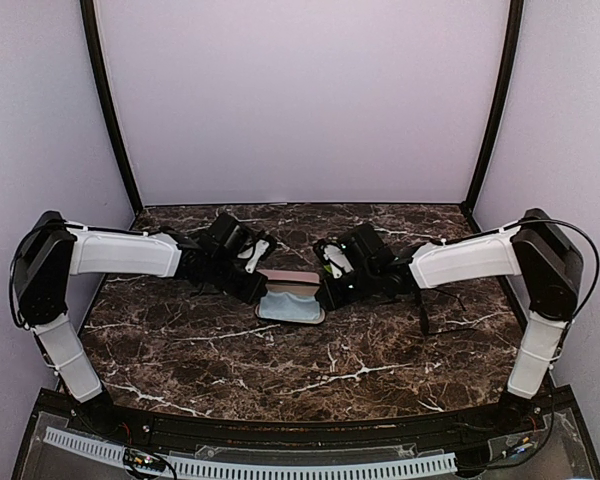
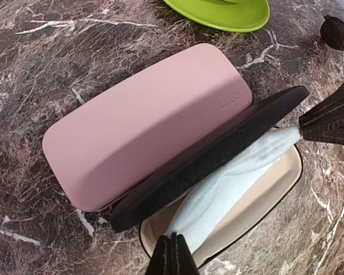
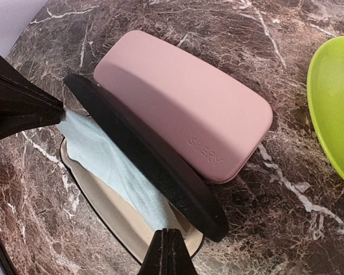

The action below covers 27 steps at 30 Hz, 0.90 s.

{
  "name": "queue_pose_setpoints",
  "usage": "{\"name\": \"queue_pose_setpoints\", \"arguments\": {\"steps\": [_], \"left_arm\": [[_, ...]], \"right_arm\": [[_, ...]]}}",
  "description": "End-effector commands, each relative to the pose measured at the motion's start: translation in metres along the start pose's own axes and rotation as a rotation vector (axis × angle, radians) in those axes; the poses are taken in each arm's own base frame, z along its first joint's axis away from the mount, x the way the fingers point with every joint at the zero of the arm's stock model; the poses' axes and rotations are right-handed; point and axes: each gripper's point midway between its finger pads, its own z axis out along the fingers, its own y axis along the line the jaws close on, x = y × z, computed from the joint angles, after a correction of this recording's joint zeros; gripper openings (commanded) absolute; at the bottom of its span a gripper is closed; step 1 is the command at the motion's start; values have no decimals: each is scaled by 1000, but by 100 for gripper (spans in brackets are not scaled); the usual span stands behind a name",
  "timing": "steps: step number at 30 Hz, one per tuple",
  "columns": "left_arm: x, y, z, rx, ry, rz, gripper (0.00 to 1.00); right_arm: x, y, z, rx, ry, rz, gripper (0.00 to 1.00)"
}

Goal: Organize the sunglasses
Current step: Place the folded cleaning cloth in the sunglasses case.

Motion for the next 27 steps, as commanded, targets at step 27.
{"name": "queue_pose_setpoints", "arguments": {"steps": [27], "left_arm": [[-11, 3, -5, -12, -25, -12, 30]], "right_arm": [[-12, 2, -3, -7, -24, -8, 26]]}}
